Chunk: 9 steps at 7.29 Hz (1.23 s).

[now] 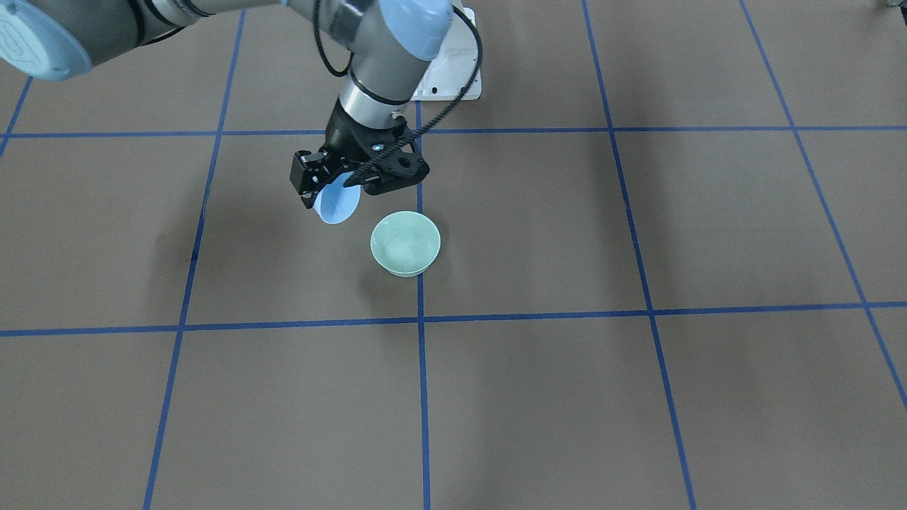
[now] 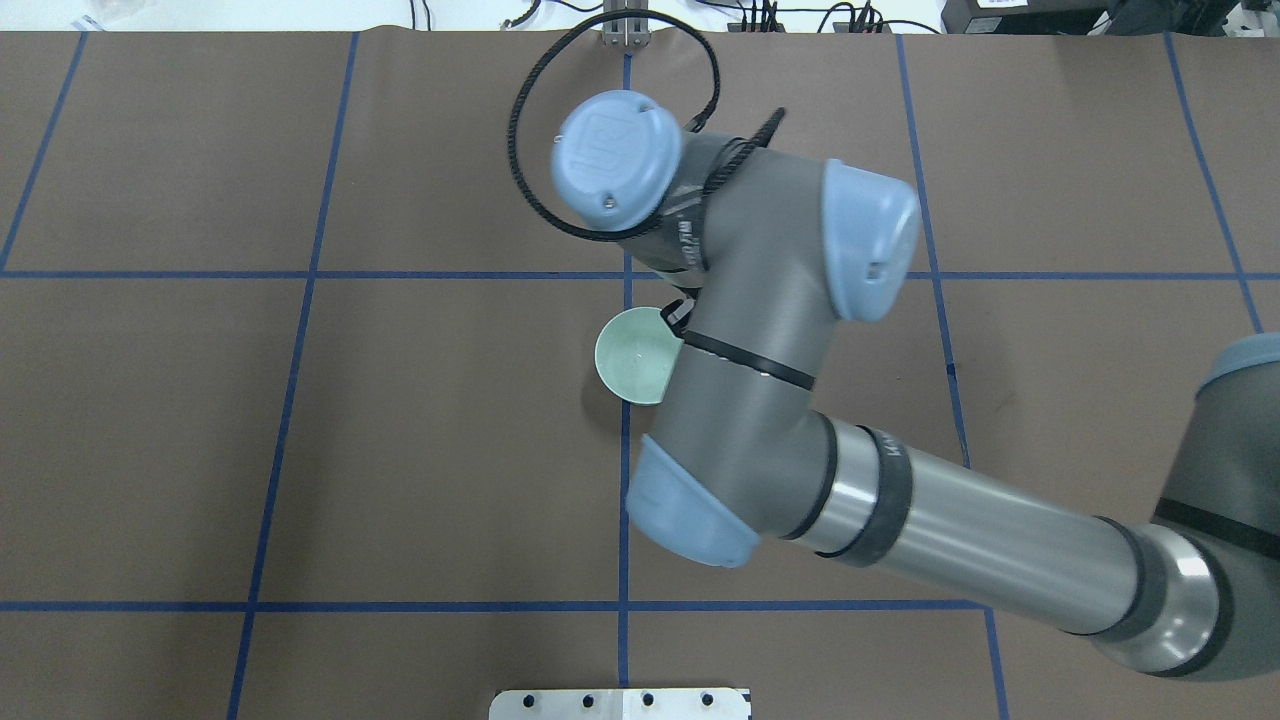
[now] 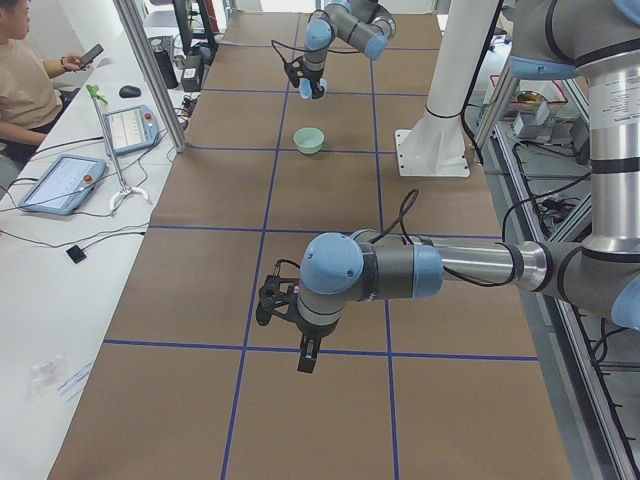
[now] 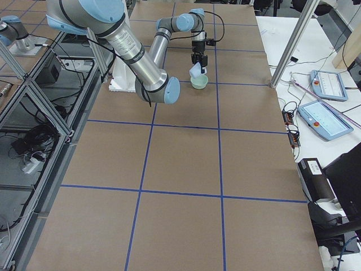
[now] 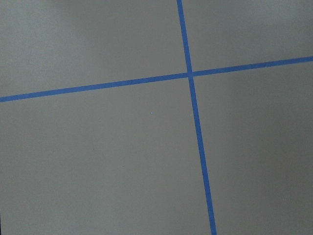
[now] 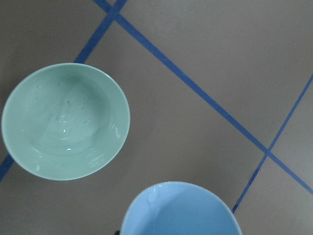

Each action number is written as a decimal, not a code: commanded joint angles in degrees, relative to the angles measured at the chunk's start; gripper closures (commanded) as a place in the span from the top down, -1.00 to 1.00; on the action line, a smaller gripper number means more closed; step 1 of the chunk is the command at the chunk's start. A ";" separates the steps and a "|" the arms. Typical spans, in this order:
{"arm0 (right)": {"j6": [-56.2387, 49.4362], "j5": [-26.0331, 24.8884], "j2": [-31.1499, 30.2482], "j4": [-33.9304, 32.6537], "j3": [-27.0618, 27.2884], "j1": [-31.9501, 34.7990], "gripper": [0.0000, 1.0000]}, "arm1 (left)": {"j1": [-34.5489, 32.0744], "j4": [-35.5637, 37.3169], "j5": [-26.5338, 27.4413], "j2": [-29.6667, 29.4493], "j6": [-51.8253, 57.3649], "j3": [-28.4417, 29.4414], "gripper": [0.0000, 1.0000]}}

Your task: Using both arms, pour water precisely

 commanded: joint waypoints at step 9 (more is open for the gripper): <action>15.30 -6.34 -54.12 76.10 12.37 6.28 -1.00 | 0.04 -0.38 -0.03 0.31 0.52 -0.04 1.00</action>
